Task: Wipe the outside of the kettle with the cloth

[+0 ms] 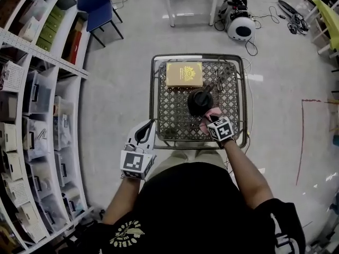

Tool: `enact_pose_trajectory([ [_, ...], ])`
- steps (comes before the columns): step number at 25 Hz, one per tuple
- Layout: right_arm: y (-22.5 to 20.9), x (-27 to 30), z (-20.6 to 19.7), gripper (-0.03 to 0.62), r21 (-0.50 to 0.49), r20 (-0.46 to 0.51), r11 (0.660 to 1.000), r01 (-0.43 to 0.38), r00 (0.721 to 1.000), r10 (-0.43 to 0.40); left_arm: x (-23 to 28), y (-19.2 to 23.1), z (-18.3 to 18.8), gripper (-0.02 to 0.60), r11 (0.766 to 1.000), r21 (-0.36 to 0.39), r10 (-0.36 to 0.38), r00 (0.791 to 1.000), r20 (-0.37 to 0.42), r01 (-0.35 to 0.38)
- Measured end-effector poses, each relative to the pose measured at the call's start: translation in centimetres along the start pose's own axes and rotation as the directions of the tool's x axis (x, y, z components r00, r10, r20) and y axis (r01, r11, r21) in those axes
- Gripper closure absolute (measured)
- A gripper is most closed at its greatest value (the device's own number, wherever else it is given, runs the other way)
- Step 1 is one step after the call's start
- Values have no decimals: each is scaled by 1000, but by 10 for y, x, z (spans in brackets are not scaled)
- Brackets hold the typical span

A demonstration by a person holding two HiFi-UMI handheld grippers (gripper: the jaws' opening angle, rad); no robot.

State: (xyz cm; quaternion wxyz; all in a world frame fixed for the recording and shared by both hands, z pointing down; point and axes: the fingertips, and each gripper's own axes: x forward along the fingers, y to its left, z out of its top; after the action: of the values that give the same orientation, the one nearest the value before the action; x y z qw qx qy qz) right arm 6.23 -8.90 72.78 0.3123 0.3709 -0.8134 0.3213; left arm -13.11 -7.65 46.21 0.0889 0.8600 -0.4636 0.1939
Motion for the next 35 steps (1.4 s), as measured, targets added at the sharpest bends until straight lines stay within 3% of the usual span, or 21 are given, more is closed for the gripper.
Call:
enact_pose_trajectory([
  [9,41,27,16,566,16,19,1000,-8,1000,8,-21,39,-11,572,1000,16,-20,1000,-2,20],
  [18,56,58,14,566,50,25,999,-3,1000,2,-31,61,-27,572,999,31,-32,998,-52,34],
  [31,37,55,-8,566,4,-24,999,-38,999,38,-1,22,-14,572,997,40,-59,995,-78,62],
  [35,24,52,-20,566,-57,-52,996,-63,997,60,7,2,-12,572,998,34,-49,996,-80,52],
])
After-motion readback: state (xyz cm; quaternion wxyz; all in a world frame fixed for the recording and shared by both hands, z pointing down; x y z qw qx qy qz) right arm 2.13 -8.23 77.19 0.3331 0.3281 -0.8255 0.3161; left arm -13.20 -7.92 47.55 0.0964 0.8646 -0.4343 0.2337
